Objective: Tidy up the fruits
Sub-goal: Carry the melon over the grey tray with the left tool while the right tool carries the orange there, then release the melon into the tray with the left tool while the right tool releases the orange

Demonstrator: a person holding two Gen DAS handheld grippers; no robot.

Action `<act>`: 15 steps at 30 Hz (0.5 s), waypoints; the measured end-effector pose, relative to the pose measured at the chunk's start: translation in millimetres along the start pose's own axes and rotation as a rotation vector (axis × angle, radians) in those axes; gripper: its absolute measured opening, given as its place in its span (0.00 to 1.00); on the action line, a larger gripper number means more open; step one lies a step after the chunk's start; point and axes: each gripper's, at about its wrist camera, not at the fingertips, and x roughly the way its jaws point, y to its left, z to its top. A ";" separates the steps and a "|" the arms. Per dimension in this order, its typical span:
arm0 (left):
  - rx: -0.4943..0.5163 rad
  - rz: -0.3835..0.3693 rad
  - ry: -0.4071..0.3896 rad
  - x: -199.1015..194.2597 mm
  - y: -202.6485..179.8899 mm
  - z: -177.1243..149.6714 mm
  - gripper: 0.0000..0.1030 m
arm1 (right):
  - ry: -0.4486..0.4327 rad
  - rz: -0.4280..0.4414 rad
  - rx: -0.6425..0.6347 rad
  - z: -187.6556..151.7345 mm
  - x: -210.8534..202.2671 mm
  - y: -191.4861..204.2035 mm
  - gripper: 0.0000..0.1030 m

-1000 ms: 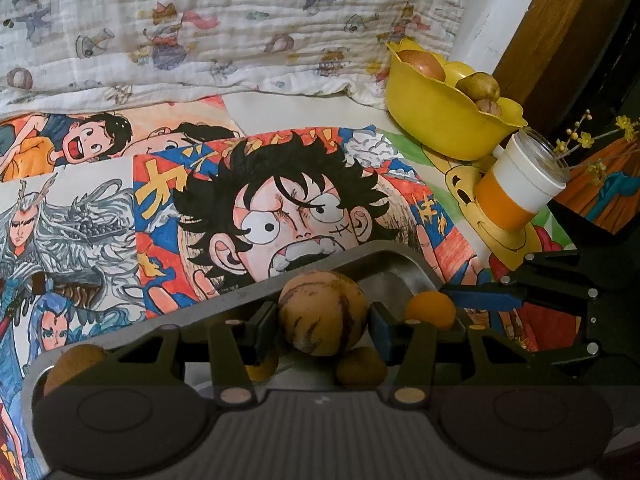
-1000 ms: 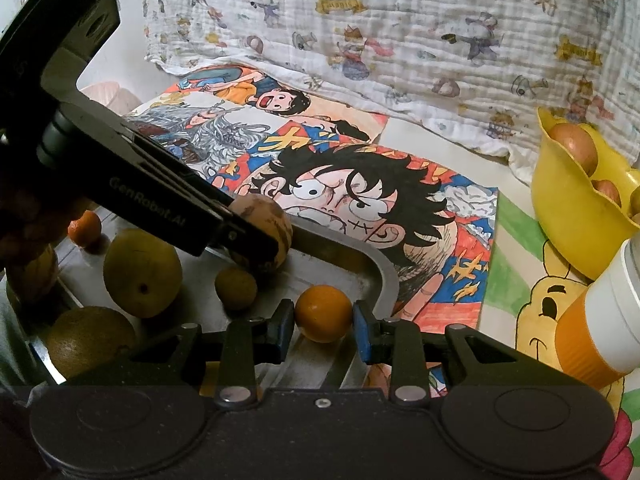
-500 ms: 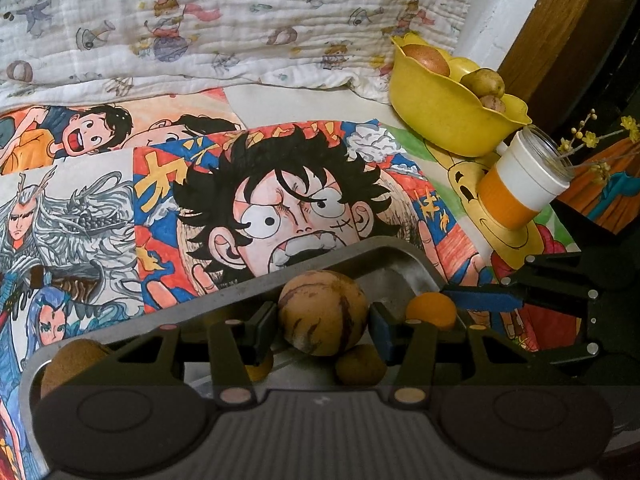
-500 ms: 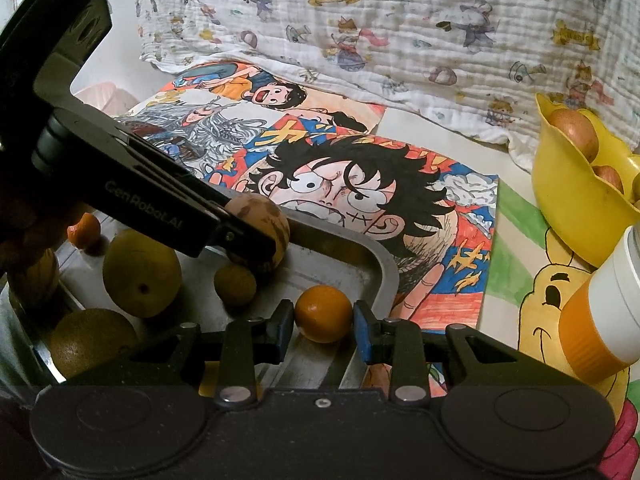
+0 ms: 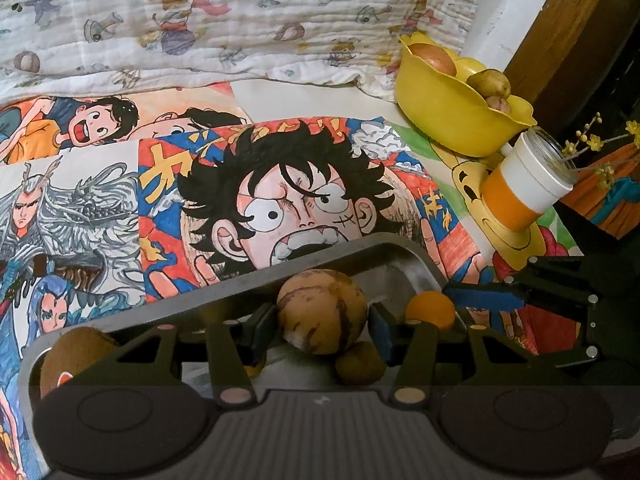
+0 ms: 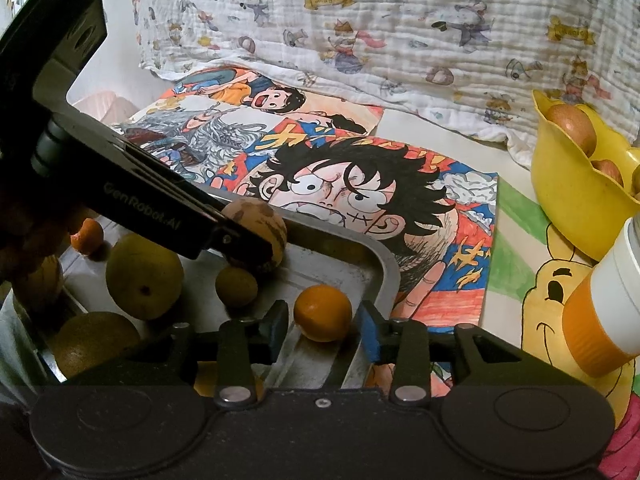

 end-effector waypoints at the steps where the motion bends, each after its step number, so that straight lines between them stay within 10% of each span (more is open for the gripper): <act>1: 0.000 0.001 -0.001 -0.6 -0.5 0.1 0.55 | 0.000 -0.002 0.000 0.0 -0.1 -0.2 0.43; 15: -0.027 0.022 -0.074 -27.3 -4.4 -3.5 0.73 | -0.073 -0.005 0.041 -2.7 -19.1 -0.1 0.63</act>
